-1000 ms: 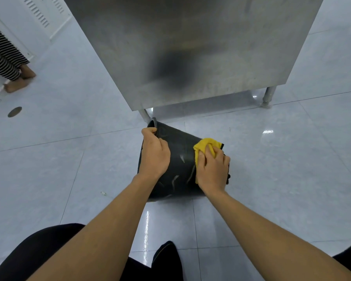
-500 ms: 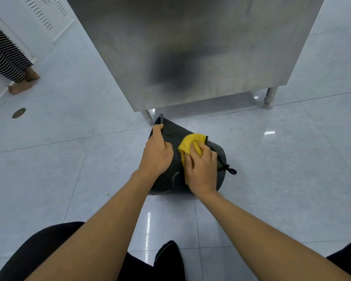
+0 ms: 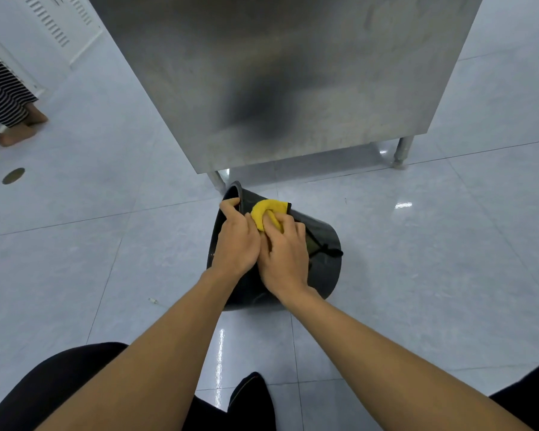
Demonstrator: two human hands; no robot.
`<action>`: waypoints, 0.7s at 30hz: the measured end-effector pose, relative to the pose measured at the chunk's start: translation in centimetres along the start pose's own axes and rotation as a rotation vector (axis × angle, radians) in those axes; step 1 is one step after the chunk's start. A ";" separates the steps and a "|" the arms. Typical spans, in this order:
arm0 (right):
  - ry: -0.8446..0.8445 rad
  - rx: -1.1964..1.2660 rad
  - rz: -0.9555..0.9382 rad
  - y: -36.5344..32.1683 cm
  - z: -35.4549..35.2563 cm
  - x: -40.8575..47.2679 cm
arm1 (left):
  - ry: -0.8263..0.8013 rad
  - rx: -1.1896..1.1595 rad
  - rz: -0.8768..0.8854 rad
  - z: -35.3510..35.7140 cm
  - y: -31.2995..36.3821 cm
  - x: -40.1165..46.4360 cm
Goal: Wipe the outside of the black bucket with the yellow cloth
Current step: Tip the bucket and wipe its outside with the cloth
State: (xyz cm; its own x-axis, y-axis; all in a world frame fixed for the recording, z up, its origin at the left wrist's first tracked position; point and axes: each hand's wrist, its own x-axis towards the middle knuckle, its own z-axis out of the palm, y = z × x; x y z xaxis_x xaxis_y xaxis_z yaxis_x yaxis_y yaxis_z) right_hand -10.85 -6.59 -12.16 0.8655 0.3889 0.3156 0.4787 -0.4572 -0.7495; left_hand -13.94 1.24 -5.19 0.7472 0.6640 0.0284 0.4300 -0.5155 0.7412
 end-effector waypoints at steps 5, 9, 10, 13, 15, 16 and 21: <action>-0.007 -0.136 0.073 3.9 0.0 0.2 | -0.044 0.089 -0.064 -0.6 0.1 0.6; -0.007 -0.196 0.360 7.5 -0.3 -0.6 | -0.138 0.234 -0.074 -1.0 -0.4 1.3; -0.011 -0.196 0.402 7.8 -0.3 -0.6 | -0.157 0.258 -0.063 -1.0 -0.4 1.4; -0.015 -0.200 0.414 6.4 -0.4 -0.4 | -0.148 0.292 -0.036 -1.0 -0.3 1.4; -0.005 -0.183 0.288 4.1 -0.3 -0.3 | -0.107 0.260 -0.023 -0.8 -0.3 0.9; -0.008 -0.153 0.201 2.7 -0.2 -0.2 | -0.085 0.224 -0.032 -0.8 -0.3 0.7; -0.069 -0.032 -0.018 -0.1 0.8 0.3 | -0.047 0.060 -0.059 -0.7 -0.5 0.8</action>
State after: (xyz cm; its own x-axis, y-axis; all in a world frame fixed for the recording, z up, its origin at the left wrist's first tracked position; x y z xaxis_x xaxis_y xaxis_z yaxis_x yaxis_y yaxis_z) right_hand -10.80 -5.80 -12.47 0.8453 0.4509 0.2867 0.4991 -0.4748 -0.7249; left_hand -13.87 2.42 -5.07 0.7418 0.6690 -0.0467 0.5028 -0.5087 0.6989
